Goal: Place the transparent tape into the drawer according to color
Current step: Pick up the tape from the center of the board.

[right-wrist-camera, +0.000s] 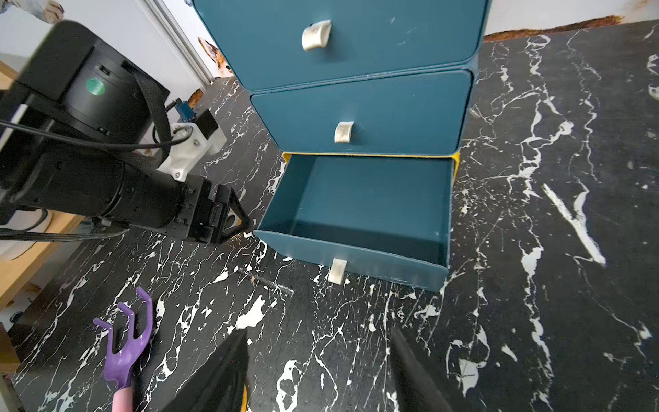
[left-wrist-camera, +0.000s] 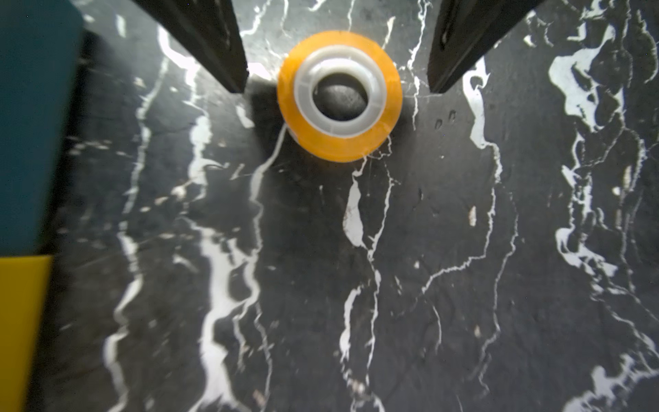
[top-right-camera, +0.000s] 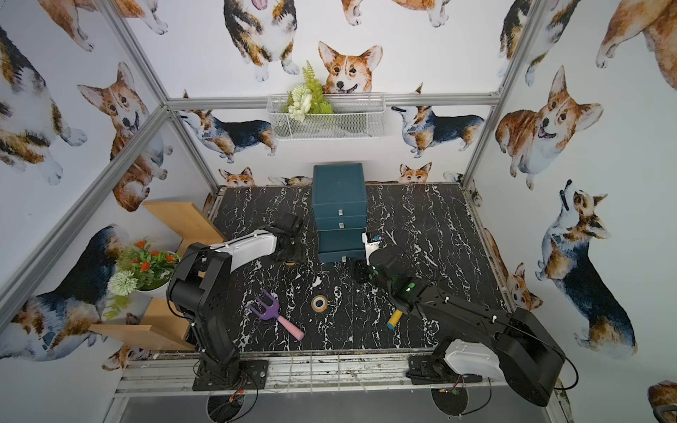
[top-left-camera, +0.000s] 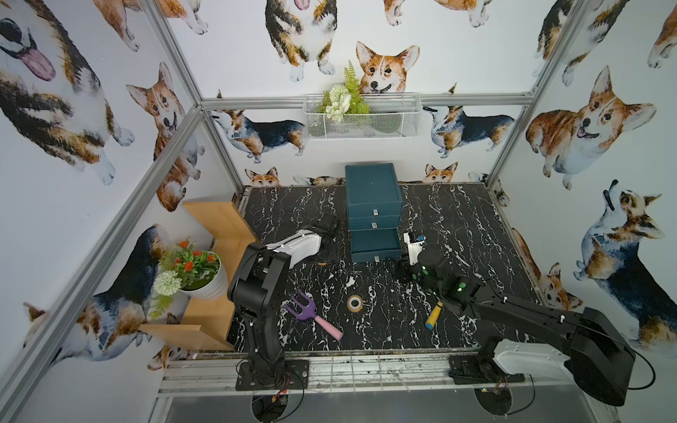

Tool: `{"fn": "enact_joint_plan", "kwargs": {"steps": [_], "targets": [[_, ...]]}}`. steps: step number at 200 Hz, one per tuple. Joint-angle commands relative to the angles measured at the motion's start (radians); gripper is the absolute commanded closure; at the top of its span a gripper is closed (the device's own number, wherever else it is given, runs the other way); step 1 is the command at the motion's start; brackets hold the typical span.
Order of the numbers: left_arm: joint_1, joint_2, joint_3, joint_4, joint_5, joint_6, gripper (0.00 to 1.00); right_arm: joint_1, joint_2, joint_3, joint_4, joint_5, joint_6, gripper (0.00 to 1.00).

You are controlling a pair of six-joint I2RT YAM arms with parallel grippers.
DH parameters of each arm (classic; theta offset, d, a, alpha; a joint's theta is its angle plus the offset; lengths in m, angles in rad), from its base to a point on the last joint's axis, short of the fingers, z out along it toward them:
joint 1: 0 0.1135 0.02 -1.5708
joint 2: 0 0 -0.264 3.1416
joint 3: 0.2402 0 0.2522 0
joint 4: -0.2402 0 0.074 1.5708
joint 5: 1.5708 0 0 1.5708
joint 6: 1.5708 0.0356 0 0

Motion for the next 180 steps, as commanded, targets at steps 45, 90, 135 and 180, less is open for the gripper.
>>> {"fn": "enact_joint_plan", "kwargs": {"steps": [45,90,135,180], "targets": [[0.000,0.059,0.041,-0.056,-0.032,0.043,0.27,-0.005,-0.022,-0.010,0.019,0.012,0.010,0.32],[0.000,0.068,0.032,-0.106,-0.027,0.080,0.21,-0.011,-0.023,-0.008,0.015,0.014,0.009,0.32],[-0.006,0.087,0.027,-0.104,-0.009,0.100,0.30,-0.015,-0.023,-0.010,0.016,0.017,0.010,0.32],[-0.005,0.077,0.001,-0.127,0.002,0.133,0.21,-0.017,-0.032,-0.007,0.006,0.021,0.010,0.32]]}}
